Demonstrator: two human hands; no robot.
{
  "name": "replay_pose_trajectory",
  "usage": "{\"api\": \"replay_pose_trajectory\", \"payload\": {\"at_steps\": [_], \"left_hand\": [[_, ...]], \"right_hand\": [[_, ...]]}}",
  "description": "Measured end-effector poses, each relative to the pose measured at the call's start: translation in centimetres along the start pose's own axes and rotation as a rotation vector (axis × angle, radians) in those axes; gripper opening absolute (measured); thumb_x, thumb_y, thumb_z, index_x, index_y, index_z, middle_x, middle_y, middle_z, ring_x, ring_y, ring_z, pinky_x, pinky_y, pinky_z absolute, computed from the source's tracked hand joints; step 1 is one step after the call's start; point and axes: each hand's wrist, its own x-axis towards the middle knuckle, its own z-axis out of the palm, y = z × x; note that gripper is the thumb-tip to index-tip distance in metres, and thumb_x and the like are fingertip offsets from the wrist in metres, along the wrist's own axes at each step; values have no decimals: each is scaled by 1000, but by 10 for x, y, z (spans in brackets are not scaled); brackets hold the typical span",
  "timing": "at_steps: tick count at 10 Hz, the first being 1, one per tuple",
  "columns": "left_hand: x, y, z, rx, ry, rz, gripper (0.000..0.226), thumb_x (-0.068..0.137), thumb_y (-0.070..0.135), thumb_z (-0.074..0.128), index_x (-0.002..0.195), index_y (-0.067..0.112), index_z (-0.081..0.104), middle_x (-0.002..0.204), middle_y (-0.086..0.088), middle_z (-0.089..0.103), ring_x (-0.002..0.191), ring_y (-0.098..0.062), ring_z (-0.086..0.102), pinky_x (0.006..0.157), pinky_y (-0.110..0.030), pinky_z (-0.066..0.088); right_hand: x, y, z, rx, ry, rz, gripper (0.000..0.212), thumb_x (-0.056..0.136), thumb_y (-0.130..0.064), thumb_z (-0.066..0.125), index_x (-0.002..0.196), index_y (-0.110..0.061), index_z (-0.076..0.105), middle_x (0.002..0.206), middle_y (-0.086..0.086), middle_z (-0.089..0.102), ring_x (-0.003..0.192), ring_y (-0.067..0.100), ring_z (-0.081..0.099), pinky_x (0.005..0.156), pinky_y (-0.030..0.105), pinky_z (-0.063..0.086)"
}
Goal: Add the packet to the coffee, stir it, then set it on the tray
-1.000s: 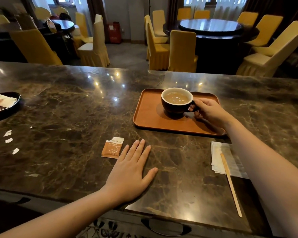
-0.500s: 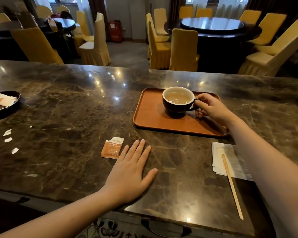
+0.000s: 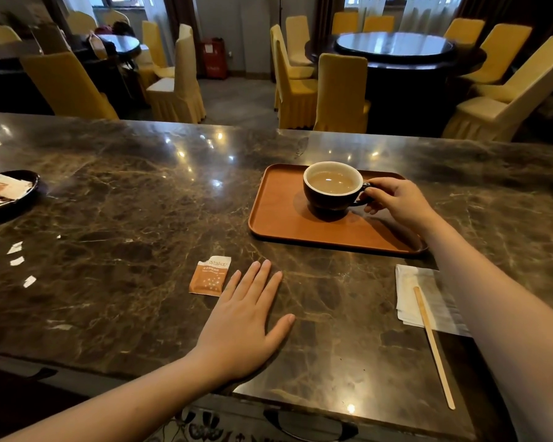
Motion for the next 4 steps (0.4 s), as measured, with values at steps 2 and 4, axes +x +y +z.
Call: {"api": "replay_pose_trajectory", "payload": {"at_steps": [2, 4], "left_hand": [[0, 0, 0, -2, -17, -4, 67, 85, 67, 11, 141, 33, -5, 153, 8, -9, 136, -1, -22, 108, -25, -18], [1, 0, 1, -21, -48, -9, 68, 84, 68, 9, 140, 32, -5, 152, 9, -9, 136, -1, -20, 108, -25, -17]], "right_hand": [[-9, -4, 2, 117, 39, 35, 17, 91, -13, 53, 100, -25, 59, 84, -8, 64, 67, -2, 65, 53, 7, 48], [-16, -11, -2, 106, 71, 142, 36, 89, -22, 57, 123, -13, 50, 105, 3, 61, 78, 18, 63, 59, 19, 55]]}}
